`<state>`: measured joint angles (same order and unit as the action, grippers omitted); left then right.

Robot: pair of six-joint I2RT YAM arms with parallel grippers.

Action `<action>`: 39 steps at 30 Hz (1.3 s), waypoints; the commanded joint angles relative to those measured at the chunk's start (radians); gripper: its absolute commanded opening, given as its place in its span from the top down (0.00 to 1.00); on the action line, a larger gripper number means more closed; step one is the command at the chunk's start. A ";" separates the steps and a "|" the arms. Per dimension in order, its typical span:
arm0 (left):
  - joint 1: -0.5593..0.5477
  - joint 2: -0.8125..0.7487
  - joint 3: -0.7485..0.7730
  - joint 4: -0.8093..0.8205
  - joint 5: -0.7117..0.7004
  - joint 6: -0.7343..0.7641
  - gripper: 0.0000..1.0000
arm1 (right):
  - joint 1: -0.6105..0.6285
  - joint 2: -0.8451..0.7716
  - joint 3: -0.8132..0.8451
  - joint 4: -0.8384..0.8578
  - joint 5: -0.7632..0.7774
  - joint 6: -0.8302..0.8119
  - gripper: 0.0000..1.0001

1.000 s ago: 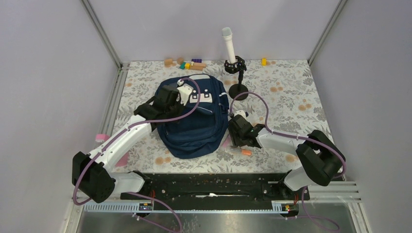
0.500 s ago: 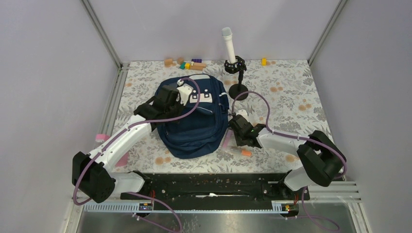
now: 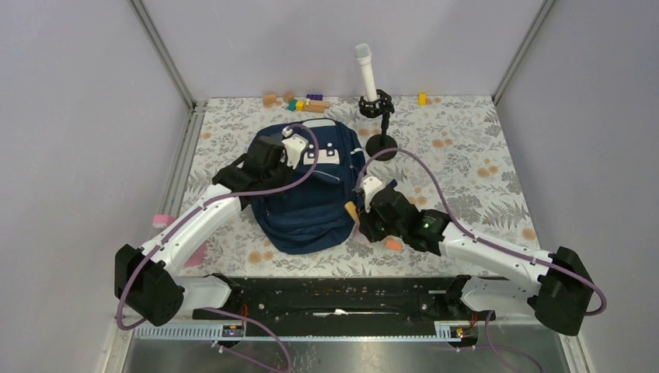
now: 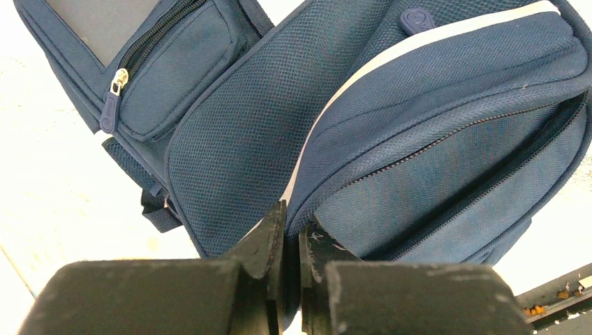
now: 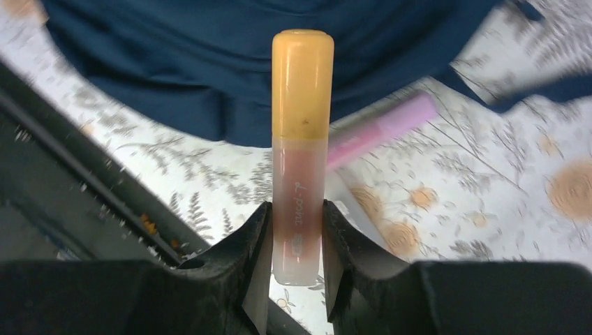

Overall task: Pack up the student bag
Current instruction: Pick up the stationery from the center of the board, then place the stationery in the student bag.

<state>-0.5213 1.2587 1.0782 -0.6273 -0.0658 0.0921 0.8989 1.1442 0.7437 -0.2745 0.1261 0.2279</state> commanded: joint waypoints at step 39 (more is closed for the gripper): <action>0.052 -0.066 0.055 0.006 0.057 -0.027 1.00 | 0.067 0.466 0.316 0.523 -0.049 -1.070 0.27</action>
<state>-0.4774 1.2369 1.0782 -0.6304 -0.0029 0.0841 0.9695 1.6238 1.0702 0.1474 0.0277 -0.8448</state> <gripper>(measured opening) 0.047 0.723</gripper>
